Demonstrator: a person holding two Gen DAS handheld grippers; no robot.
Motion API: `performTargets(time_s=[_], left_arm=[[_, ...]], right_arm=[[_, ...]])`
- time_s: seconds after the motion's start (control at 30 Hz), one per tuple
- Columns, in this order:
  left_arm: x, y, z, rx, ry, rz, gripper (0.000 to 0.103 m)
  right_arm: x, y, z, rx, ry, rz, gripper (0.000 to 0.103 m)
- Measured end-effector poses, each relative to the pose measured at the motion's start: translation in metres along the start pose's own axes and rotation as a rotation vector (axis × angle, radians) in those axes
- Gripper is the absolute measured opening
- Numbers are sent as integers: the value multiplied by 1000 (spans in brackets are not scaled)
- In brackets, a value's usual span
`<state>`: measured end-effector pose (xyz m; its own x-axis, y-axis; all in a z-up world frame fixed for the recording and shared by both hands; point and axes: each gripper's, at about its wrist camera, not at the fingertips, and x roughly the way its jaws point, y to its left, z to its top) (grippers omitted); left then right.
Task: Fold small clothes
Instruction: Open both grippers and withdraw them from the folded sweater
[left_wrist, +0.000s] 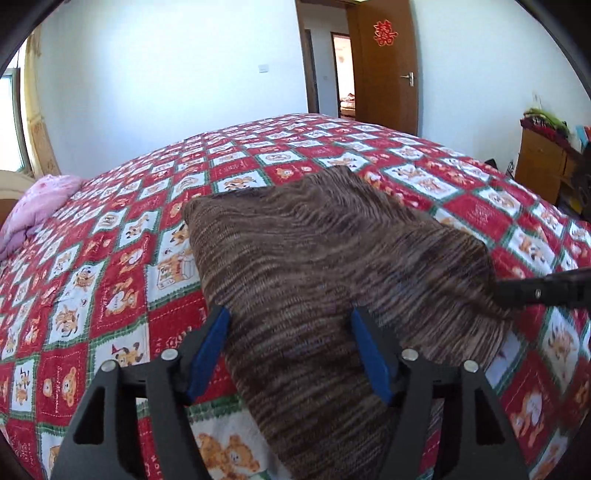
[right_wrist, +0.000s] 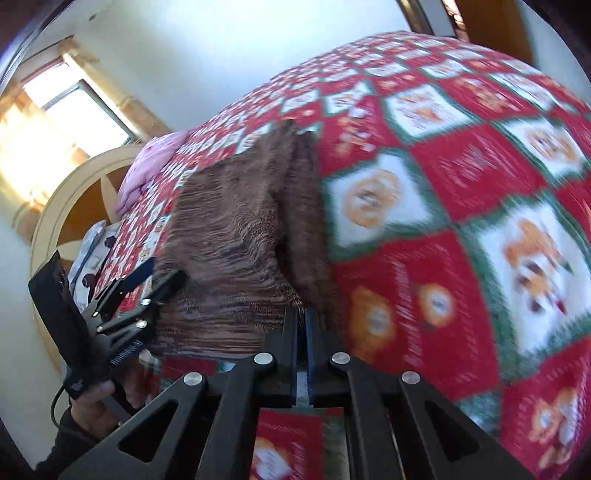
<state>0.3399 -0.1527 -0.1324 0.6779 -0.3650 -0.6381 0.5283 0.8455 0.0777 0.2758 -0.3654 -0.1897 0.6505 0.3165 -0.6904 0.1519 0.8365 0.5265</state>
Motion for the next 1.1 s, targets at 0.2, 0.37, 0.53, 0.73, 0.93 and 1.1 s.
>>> performTargets(time_s=[0.2,0.37,0.53,0.73,0.93,1.1], left_arm=[[0,19,-9,-106,4,-74,80],[-2,23,-18,-147,5,-110,83],[-2,23,-21,-158,0,-112,89],[1,26,-24,-176,27,-122,92],[8,25,-25,-170,64,-133,96],[9,27,-25,-188,73,-145,97]], right_arm=[[-16,7,12,-17,-29,30,14],[-13,32,53,-60,-105,32,49],[46,56,95,-156,-9,-52,44],[75,48,104,-187,11,-184,5],[64,37,110,-135,-12,-231,14],[65,85,128,-307,-60,-99,15]])
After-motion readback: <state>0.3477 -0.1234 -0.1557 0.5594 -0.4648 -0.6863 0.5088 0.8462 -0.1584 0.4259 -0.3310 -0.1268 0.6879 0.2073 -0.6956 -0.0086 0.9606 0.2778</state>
